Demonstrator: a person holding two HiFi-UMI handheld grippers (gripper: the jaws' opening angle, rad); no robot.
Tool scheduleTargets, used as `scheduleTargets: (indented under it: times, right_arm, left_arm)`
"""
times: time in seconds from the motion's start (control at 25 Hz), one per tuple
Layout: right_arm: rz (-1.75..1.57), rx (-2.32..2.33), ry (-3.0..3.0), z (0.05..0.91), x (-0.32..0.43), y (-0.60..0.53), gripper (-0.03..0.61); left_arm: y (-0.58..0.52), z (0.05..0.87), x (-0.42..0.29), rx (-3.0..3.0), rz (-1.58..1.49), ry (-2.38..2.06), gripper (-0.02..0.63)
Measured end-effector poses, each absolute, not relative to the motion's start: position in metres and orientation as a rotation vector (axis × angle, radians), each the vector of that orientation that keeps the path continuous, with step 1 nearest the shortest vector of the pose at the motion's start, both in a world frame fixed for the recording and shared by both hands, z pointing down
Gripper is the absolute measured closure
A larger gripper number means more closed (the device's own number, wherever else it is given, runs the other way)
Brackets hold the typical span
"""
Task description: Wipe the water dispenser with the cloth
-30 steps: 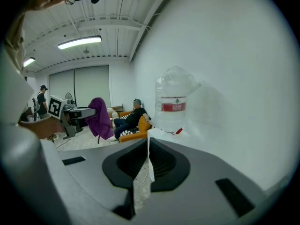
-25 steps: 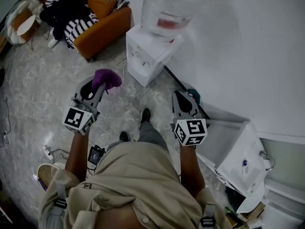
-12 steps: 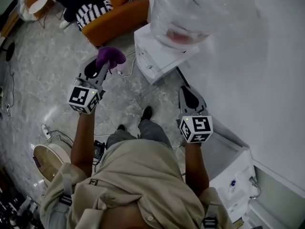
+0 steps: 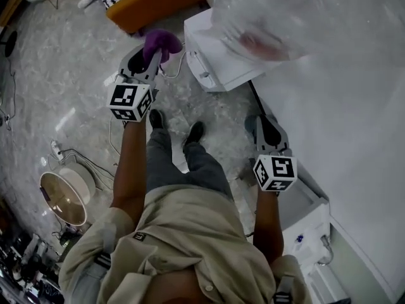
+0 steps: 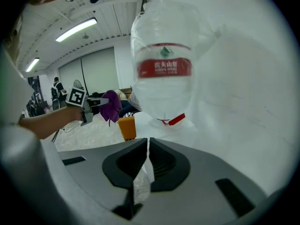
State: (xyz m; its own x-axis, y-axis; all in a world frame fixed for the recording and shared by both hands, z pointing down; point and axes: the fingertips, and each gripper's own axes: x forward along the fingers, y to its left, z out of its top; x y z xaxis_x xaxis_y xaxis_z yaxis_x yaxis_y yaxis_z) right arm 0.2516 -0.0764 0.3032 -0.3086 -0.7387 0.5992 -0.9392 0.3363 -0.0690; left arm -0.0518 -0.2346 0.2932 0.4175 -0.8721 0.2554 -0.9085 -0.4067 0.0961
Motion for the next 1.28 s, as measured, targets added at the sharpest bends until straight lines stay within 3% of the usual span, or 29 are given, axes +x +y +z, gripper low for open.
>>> scheduleTargets:
  times: [0.56,1.04,1.28]
  right_arm:
    - [0.682,1.461,-1.925,0.392,0.253,-0.067,0.551]
    - [0.699,1.442,-1.888,0.411,0.228,-0.081,0.551]
    - [0.699,1.429,-1.881,0.416,0.220,-0.081,0.551]
  left_arm:
    - [-0.319,0.449,0.007,2.446,0.345,-1.296,0.525]
    - [-0.167,0.472,0.129,2.520,0.242,-0.759,0.526]
    - [-0.171,0.476,0.126,2.506,0.220,-0.763,0.526]
